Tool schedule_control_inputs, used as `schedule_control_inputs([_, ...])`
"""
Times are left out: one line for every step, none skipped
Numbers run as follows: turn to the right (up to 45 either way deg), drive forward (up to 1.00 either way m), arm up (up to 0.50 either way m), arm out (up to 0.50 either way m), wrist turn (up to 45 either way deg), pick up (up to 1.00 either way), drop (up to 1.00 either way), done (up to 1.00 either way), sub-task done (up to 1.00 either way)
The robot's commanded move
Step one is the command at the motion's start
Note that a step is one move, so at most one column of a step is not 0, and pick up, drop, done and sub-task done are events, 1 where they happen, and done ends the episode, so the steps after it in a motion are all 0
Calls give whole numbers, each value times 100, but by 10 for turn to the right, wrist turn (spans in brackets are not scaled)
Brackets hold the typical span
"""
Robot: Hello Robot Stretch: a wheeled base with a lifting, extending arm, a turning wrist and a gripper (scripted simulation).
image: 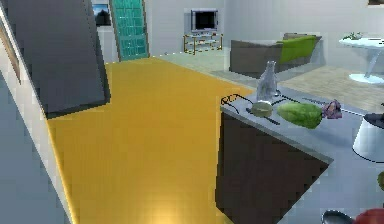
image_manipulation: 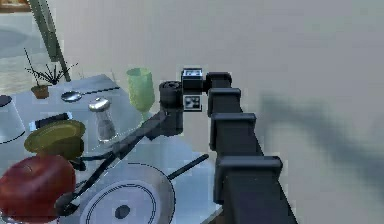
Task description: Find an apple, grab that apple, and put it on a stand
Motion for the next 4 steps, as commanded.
schedule_control_inputs([0,0,0,0,-210,0,0,0,0])
schedule_control_inputs([0,0,0,-22,0,0,0,0,0])
schedule_control_inputs([-240,0,0,0,0,0,0,0,0])
schedule_control_inputs([0,50,0,0,0,0,0,0,0])
